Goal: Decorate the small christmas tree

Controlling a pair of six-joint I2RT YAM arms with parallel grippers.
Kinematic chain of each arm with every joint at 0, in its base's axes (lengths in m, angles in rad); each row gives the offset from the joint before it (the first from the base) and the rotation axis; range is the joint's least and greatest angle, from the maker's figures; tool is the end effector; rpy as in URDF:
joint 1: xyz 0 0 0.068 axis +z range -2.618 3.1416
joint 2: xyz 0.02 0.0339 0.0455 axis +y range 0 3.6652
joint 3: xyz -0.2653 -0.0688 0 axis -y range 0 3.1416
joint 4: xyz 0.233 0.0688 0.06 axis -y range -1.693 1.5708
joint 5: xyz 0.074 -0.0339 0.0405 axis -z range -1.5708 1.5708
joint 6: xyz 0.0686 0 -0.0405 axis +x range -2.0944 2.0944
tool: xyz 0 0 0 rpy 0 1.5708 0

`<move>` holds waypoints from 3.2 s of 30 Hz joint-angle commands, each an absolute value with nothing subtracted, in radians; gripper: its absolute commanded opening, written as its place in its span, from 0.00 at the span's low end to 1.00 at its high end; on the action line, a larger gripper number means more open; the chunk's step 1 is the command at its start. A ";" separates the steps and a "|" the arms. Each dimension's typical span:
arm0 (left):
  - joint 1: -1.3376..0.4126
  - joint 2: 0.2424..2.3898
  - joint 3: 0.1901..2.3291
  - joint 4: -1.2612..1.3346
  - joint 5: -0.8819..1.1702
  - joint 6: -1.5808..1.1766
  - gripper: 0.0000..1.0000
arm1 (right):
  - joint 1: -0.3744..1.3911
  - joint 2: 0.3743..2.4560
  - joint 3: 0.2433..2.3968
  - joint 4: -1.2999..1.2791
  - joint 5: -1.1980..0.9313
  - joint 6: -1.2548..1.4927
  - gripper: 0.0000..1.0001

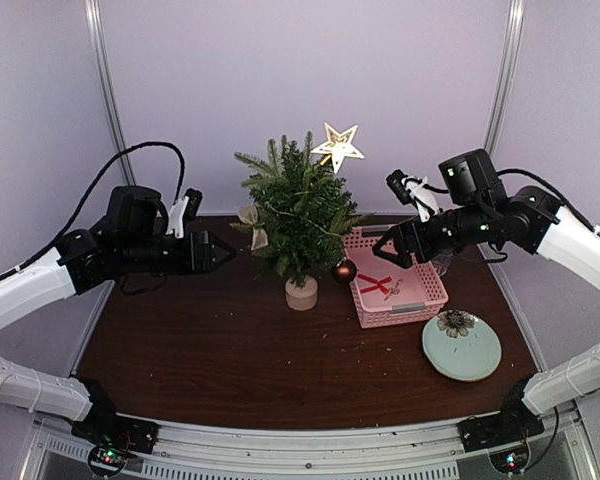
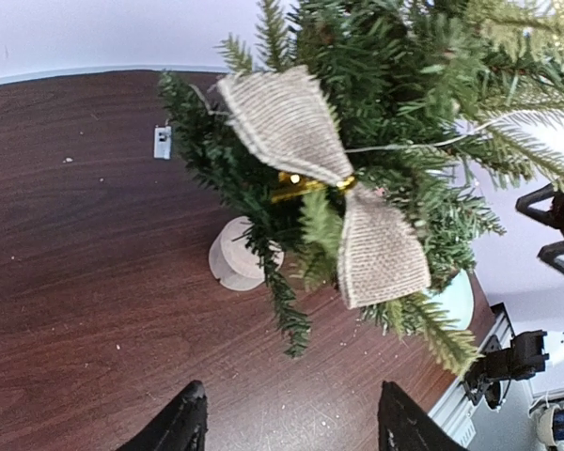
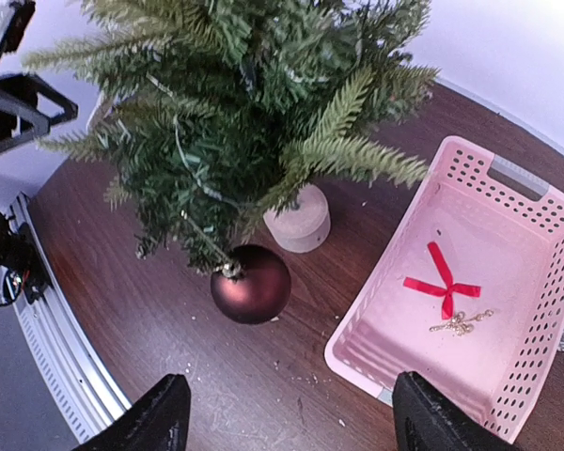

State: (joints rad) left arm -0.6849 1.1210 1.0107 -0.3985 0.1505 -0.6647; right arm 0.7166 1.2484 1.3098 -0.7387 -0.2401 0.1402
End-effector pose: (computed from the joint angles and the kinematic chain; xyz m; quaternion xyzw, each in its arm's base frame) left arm 0.2000 -0.1767 0.3173 0.0468 0.8594 -0.3661 0.3538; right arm 0.1962 0.1925 0.3512 -0.3041 0.8437 0.2764 0.3453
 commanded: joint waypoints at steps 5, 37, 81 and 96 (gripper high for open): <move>-0.672 1.100 0.878 -0.205 0.148 -0.720 0.60 | 0.529 1.298 1.348 -0.546 -0.403 0.265 0.77; -0.882 1.375 0.671 0.458 -0.191 -0.846 0.20 | 0.367 1.501 1.348 -0.312 -0.597 0.491 0.72; -0.827 1.345 0.712 0.389 0.015 -0.702 0.14 | 0.362 1.499 1.362 -0.362 -0.602 0.450 0.75; -0.762 1.288 0.699 0.278 -0.061 -0.680 0.00 | 0.361 1.517 1.359 -0.342 -0.645 0.456 0.75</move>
State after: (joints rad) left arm -0.7925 1.3117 0.6827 0.2878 -0.0425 -0.7074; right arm 0.3656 1.5059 1.3365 -0.3641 -0.6109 0.4519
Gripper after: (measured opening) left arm 0.005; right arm 0.753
